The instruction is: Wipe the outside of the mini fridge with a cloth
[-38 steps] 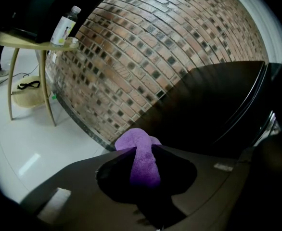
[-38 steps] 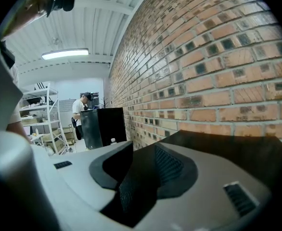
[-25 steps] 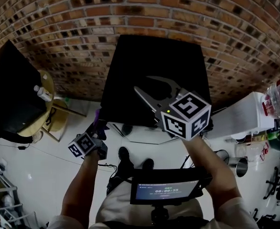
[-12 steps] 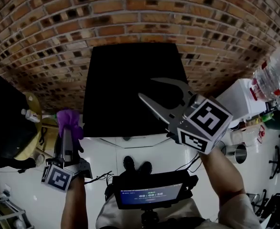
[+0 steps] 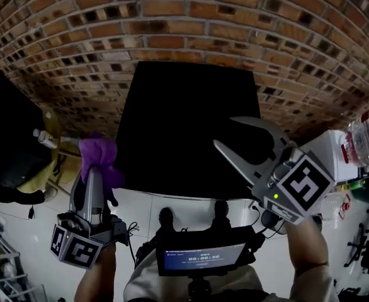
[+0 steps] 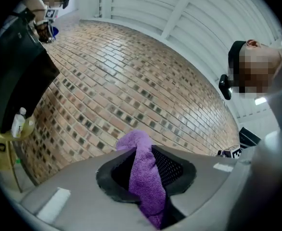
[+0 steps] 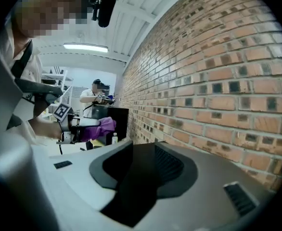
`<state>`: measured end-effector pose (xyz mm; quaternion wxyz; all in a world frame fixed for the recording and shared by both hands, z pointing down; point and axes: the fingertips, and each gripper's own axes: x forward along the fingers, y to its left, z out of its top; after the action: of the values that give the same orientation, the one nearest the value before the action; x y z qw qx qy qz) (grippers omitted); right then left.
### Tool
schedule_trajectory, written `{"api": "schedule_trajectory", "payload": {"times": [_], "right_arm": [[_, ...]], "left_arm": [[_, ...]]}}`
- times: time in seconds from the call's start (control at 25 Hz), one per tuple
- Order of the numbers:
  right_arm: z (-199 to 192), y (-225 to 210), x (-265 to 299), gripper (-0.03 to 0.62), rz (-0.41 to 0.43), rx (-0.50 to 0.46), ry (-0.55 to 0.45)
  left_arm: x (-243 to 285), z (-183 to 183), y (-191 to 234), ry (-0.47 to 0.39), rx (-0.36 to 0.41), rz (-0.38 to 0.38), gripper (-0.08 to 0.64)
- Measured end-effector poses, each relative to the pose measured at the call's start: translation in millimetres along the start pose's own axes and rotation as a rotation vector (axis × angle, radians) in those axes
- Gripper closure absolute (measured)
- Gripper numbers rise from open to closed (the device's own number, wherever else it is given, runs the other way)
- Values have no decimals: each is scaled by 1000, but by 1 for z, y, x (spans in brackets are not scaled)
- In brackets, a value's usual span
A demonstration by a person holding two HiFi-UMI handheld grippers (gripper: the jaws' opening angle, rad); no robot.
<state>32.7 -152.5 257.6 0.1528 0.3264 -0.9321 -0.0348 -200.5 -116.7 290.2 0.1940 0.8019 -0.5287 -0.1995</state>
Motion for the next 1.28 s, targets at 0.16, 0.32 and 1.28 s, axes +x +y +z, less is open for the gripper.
{"api": "schedule_trajectory", "payload": {"times": [0.16,0.32,1.28], "right_arm": [[-23,5,6,454,184,-59,21],[-36,6,4,454,365,-68,4],[-41,37,49,454,746,-125,-62]], "left_arm": [[-4,-16,-18,-97,10,141,480],[-17,-38,-45,-211,-8,281,479],[-78,-106,-65,-474,-126,695,477]]}}
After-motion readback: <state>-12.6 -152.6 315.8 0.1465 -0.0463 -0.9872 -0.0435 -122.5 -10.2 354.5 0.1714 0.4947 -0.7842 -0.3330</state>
